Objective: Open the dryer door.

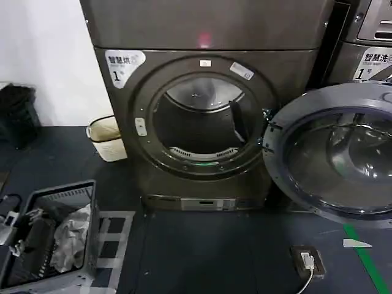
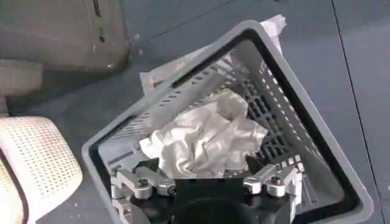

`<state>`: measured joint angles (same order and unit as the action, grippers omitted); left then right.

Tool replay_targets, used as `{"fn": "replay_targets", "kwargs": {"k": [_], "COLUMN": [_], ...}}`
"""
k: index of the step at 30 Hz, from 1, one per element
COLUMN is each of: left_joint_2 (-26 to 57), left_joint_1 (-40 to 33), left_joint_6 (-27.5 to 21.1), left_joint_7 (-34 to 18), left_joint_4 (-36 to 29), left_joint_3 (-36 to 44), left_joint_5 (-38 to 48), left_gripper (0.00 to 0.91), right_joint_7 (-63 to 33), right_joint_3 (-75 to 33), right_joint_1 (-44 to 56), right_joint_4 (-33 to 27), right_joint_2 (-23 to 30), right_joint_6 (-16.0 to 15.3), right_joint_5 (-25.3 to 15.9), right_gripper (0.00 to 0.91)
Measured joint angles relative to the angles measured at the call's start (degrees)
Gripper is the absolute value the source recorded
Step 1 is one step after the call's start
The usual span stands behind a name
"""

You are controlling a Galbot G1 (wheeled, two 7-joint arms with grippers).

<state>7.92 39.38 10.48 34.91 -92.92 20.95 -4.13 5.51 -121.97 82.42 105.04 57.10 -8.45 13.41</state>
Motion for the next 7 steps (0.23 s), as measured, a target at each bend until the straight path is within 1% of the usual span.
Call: {"fn": "replay_targets", "kwargs": {"k": [7], "left_joint_2": [1.1], "left_joint_1": [-0.3], "left_joint_6": [0.3], "left_joint_7": [0.6], "left_joint_4": [-0.4], "left_joint_3": [-0.1], "left_joint_5": [-0.1], "left_gripper": [0.907], "right_joint_7": [0.3], "right_joint_3": [0.3], "right_joint_1": [-0.2], "right_joint_4": [0.0], "right_joint_2": [0.3], "right_joint_6": [0.2], "right_joint_5": [-0.2], "right_gripper": [0.907]}}
